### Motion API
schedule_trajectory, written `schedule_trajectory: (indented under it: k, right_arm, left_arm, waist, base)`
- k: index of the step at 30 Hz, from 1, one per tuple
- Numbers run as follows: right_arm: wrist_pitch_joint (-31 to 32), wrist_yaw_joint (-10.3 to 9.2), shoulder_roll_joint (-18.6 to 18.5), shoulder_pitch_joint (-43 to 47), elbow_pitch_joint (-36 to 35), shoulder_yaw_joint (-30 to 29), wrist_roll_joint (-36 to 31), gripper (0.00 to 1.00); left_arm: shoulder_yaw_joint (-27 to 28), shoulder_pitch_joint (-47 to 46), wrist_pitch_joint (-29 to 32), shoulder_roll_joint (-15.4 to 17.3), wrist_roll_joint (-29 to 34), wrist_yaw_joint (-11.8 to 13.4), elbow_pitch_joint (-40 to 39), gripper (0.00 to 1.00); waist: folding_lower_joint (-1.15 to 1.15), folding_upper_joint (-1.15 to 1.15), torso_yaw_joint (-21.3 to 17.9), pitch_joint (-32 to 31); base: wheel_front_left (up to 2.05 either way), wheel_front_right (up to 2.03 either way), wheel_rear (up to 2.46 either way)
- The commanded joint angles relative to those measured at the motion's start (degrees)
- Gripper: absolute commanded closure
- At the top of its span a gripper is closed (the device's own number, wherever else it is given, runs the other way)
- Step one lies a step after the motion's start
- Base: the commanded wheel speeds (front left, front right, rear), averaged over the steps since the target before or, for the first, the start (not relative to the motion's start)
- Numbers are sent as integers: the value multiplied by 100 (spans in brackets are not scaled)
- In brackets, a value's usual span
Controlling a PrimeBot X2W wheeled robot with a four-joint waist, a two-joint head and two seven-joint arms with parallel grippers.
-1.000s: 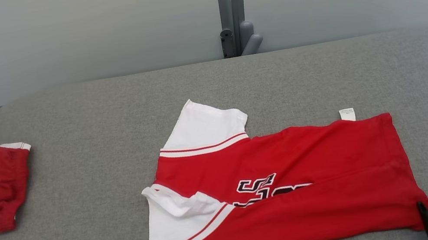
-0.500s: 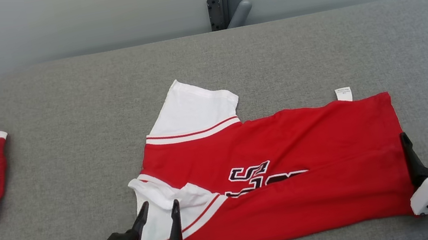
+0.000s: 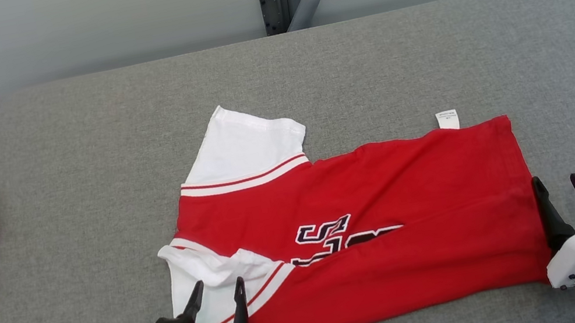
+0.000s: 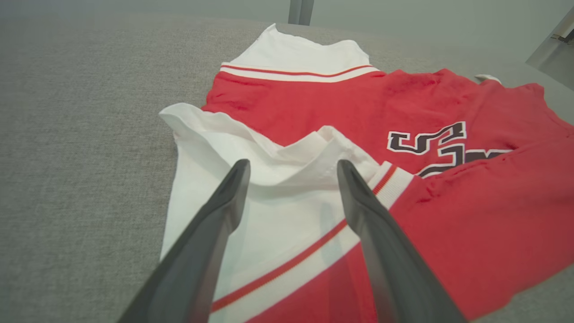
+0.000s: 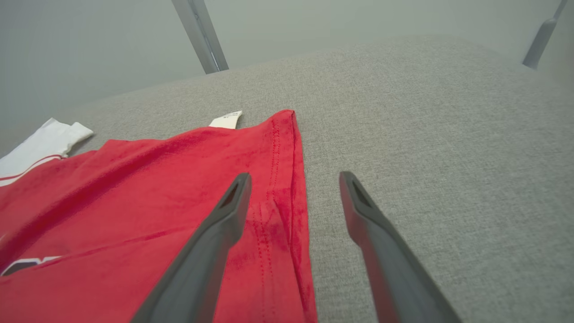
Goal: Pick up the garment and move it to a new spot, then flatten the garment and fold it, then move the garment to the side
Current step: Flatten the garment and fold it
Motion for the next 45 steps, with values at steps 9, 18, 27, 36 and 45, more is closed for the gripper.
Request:
schedule_trajectory:
  k: [9, 18, 27, 36, 45]
  right_arm:
    - [-2, -8, -1, -35, 11, 35, 4, 0]
    - [-2, -8, -8, -95, 26, 57, 19, 0]
    - [-2, -8, -20, -141, -4, 44, 51, 0]
    - [-2, -8, 39, -225, -46, 3, 16, 0]
    - [-1, -8, 25, -474, -120, -50, -51, 0]
  left_arm:
    - [11, -105, -3, 24, -43, 115, 169, 3]
    - [70, -210, -3, 24, -214, 154, 351, 53]
    - [49, -379, -3, 24, -150, 97, 434, 100]
    - [-53, -906, -3, 24, 284, -13, 434, 58]
    - [43, -1585, -2, 24, 497, 136, 380, 0]
  waist:
    - [0, 44, -110, 41]
    - [0, 44, -245, 110]
    - [0, 44, -348, 197]
    - [0, 44, -434, 270]
    - [0, 44, -496, 444]
  base:
    - [0, 0, 0]
    - [0, 0, 0]
    - [0, 0, 0]
    - [0, 0, 0]
    - [0, 0, 0]
